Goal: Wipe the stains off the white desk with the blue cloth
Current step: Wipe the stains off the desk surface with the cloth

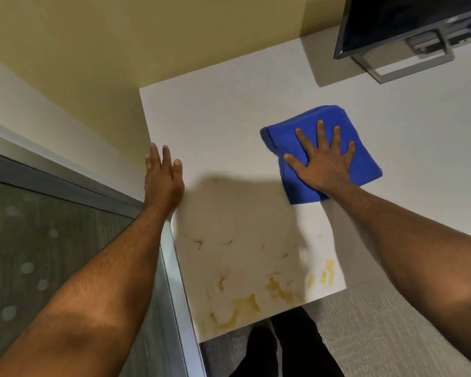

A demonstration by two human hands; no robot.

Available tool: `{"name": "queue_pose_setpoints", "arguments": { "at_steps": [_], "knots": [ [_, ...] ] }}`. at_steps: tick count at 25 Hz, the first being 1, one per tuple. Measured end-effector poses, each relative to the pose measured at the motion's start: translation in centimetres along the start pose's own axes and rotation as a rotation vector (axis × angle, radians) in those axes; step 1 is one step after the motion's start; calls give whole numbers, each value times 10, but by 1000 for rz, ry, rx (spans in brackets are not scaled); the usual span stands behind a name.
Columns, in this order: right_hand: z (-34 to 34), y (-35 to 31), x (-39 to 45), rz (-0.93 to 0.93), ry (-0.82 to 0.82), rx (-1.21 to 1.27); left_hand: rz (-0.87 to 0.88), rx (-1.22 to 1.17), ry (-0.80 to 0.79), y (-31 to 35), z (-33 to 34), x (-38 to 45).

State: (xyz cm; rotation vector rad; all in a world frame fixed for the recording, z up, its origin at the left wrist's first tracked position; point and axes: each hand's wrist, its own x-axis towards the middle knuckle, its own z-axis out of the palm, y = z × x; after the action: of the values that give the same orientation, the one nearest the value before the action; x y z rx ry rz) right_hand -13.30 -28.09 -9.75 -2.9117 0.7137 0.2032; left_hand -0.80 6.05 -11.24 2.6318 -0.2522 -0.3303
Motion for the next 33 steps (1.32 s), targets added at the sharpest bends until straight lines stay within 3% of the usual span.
{"name": "queue_pose_setpoints", "arguments": {
  "at_steps": [4, 8, 11, 13, 15, 17, 20, 24, 26, 28, 31, 33],
  "knots": [
    [-1, 9, 8, -144, 64, -43, -58, 45, 36, 9, 3, -2],
    [-7, -8, 15, -115, 56, 20, -74, 42, 55, 10, 4, -3],
    [3, -19, -31, -403, 37, 41, -102, 8, 57, 7, 5, -2],
    [8, 13, -63, -607, 0, 40, -110, -7, 62, 6, 5, -4],
    [1, 52, -54, -533, 54, 77, -100, 0, 78, 7, 4, -5],
    [-4, 69, -30, -262, 112, 98, -113, -19, 91, 8, 5, -4],
    [-2, 36, 2, -128, 142, 79, -114, -10, 102, 6, 11, -3],
    [12, -19, -42, -422, 74, 53, -121, -4, 97, 2, 10, 3],
    [21, -2, -92, -634, 5, 63, -107, 9, 83, 2, 11, 2],
    [13, 36, -103, -714, 5, 92, -109, 3, 104, 1, 10, 1],
    [-1, 71, -53, -401, 97, 120, -138, -24, 92, 5, 9, 1],
    [-2, 57, -18, -204, 126, 100, -153, -29, 81, 8, 10, 2]
  ]
}}
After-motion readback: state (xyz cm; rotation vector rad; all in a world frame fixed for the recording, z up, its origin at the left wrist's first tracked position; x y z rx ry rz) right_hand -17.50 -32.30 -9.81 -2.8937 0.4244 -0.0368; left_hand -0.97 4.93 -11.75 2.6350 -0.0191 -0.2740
